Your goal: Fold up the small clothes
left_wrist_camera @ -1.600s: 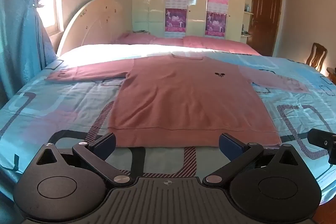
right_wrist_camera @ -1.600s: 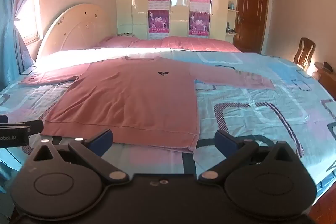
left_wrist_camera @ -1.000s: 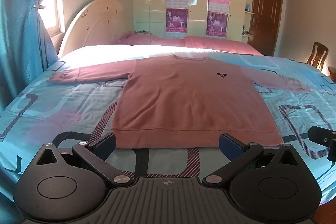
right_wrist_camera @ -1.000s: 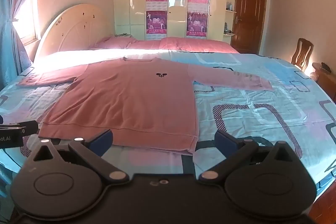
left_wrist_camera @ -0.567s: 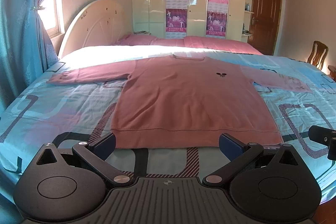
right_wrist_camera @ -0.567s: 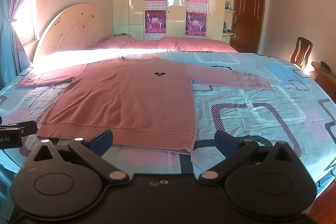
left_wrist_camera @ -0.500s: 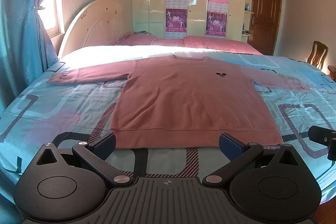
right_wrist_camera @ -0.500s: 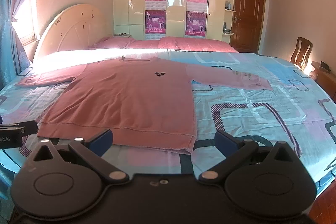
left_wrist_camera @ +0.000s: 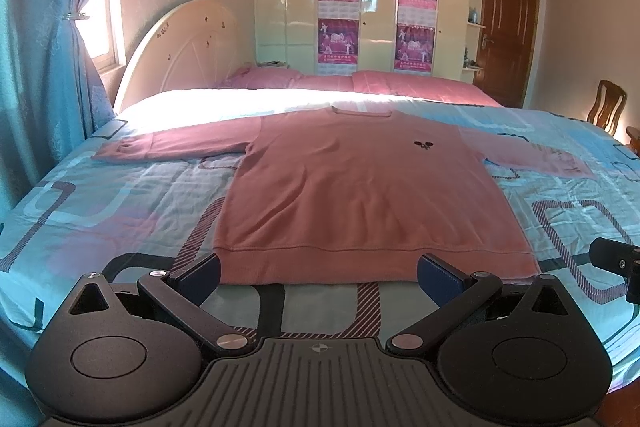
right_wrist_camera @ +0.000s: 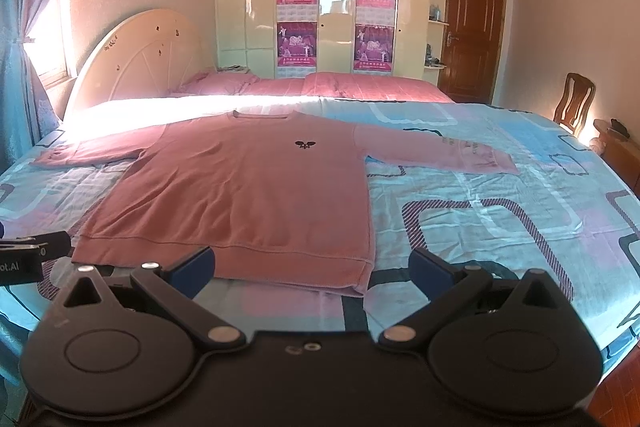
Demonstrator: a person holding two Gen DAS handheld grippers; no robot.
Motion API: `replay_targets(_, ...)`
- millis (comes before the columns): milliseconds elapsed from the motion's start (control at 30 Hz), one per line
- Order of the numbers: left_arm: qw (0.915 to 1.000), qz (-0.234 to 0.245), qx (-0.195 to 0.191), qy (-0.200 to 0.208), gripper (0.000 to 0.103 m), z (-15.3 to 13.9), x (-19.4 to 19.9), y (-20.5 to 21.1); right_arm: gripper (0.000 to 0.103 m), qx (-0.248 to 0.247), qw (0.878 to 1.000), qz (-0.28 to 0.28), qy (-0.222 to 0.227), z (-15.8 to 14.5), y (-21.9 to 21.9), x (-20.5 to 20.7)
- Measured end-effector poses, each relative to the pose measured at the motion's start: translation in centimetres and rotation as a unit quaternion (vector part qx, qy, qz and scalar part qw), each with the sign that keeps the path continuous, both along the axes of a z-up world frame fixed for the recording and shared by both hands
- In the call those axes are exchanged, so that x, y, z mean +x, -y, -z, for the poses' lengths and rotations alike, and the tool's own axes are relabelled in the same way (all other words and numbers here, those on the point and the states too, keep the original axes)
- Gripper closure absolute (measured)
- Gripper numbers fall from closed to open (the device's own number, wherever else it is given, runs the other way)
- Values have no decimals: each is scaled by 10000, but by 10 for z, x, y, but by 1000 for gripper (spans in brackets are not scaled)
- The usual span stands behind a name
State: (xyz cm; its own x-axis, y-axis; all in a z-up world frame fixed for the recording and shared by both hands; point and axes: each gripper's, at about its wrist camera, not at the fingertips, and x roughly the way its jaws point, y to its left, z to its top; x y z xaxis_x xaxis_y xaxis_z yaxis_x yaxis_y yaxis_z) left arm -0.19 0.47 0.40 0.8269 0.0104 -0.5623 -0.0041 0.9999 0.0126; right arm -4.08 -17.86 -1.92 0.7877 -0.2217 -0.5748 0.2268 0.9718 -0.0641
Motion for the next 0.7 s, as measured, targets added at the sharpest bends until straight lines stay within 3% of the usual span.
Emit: replay_targets(700,10000,-10,-7,11,0,-1,-2,-1,0,-9,10000,-25,14,-2,-4,0)
